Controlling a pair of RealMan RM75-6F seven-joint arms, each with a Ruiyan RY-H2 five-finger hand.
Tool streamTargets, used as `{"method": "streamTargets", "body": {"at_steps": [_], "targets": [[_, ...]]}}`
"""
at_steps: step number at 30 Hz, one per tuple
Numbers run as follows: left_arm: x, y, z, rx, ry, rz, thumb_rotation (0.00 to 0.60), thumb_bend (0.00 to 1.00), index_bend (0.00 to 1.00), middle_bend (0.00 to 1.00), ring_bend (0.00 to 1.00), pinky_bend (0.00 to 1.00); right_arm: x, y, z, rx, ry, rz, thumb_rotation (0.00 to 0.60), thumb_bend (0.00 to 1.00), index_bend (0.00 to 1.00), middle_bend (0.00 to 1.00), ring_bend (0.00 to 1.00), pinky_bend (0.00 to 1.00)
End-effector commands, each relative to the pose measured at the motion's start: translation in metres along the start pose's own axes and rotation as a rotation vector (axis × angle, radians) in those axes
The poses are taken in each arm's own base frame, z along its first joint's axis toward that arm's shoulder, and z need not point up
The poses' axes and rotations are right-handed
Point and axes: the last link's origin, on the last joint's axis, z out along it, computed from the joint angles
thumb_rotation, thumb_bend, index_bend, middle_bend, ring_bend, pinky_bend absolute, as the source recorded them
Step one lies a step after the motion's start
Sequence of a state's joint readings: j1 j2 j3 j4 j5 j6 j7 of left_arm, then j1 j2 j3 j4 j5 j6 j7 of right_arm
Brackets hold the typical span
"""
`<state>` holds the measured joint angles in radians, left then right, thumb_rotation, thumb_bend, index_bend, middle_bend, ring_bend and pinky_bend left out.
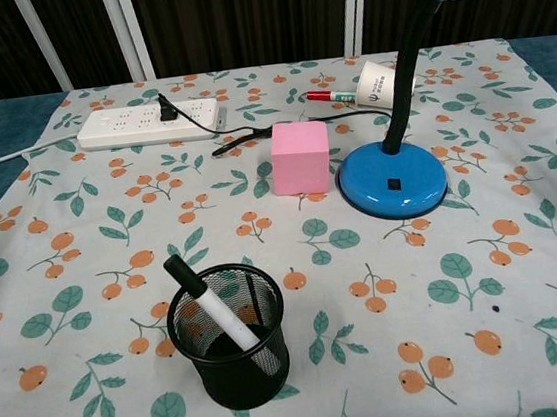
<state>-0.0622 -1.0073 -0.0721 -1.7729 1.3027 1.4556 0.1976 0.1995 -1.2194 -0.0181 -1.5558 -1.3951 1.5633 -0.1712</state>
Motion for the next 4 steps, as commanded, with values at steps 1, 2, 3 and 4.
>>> {"method": "streamTargets", "body": {"at_steps": [1, 2, 3, 4], "targets": [[-0.0012, 0.001, 0.0002, -0.003, -0.003, 0.007, 0.6, 0.28, 0.04, 0.04, 0.0, 0.1, 0.0, 0.0138, -0.0123, -0.035, 0.03, 0.002, 0.6, 0.31, 0.02, 0.02, 0.09, 0.0], [-0.0014, 0.0014, 0.0003, -0.005, -0.002, 0.01, 0.6, 0.28, 0.04, 0.04, 0.0, 0.1, 0.0006, 0.015, -0.0118, -0.035, 0.035, 0.005, 0.6, 0.31, 0.02, 0.02, 0.09, 0.0], [-0.0018, 0.0017, 0.0005, -0.005, -0.001, 0.013, 0.6, 0.28, 0.04, 0.04, 0.0, 0.1, 0.0012, 0.0158, -0.0113, -0.032, 0.039, 0.007, 0.6, 0.31, 0.02, 0.02, 0.09, 0.0], [-0.0023, 0.002, 0.0005, -0.006, -0.002, 0.016, 0.6, 0.28, 0.04, 0.04, 0.0, 0.1, 0.0021, 0.0168, -0.0112, -0.03, 0.044, 0.008, 0.6, 0.31, 0.02, 0.02, 0.09, 0.0]]}}
